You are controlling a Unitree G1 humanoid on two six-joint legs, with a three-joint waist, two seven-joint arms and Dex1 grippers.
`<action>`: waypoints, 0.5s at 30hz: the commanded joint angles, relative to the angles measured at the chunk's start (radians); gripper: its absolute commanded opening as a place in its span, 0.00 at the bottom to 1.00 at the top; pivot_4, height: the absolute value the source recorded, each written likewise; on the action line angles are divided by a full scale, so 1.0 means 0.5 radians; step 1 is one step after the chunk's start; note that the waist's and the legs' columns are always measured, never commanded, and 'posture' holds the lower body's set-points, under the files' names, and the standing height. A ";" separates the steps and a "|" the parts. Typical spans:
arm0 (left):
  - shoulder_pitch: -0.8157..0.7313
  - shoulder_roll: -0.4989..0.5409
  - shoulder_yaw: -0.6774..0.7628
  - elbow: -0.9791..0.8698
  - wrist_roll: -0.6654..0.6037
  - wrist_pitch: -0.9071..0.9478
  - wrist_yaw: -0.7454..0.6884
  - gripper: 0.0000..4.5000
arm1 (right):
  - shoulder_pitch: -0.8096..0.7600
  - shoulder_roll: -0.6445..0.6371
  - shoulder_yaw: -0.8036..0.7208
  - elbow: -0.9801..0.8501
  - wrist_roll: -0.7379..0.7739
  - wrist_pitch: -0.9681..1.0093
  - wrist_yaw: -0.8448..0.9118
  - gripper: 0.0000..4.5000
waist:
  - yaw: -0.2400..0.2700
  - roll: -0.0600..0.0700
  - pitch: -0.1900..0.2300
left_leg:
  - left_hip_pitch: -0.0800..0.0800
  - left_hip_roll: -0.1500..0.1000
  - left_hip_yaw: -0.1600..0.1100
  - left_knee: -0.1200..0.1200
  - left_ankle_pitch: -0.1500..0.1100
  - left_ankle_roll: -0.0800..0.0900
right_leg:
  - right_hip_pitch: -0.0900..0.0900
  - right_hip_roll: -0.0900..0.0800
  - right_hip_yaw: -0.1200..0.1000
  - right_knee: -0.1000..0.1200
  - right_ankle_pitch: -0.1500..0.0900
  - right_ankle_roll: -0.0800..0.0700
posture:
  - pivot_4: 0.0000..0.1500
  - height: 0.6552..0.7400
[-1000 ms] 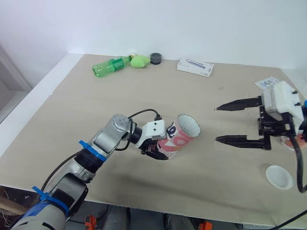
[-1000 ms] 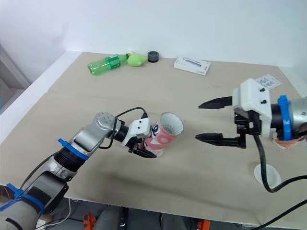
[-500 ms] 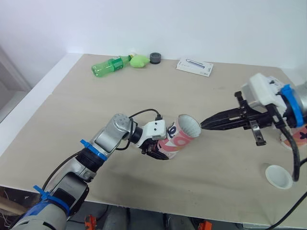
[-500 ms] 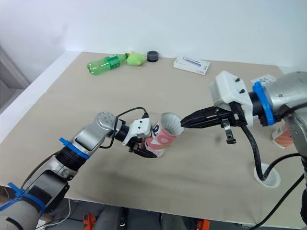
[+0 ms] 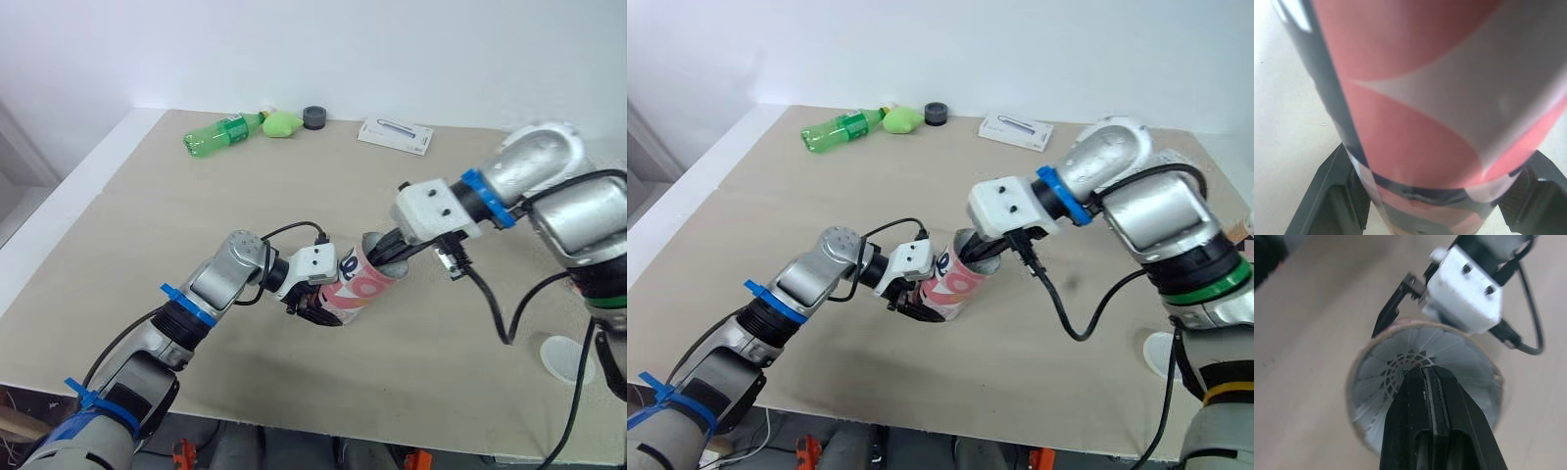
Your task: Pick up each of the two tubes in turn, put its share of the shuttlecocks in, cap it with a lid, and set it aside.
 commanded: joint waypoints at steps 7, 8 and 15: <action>0.005 0.027 0.008 -0.070 0.009 0.048 0.018 0.62 | -0.100 0.073 0.213 0.148 -0.048 -0.245 0.091 0.00 | 0.000 0.000 0.000 | 0.000 0.000 -0.001 0.000 0.000 0.000 | -0.004 0.001 0.001 0.012 -0.002 -0.004 | 1.00 0.87; 0.007 0.027 0.008 -0.074 0.009 0.051 0.019 0.62 | -0.105 0.074 0.211 0.159 -0.047 -0.251 0.091 0.00 | 0.000 0.000 0.000 | 0.000 0.000 -0.001 0.001 0.000 0.000 | -0.006 0.002 0.001 0.016 -0.004 -0.005 | 1.00 0.87; 0.015 0.037 0.003 -0.078 0.006 0.045 0.018 0.62 | -0.195 -0.013 0.080 0.208 0.096 -0.161 0.091 0.00 | 0.000 0.000 0.000 | 0.000 0.000 -0.002 0.003 0.000 -0.001 | -0.009 0.003 0.001 0.025 -0.006 -0.007 | 1.00 0.87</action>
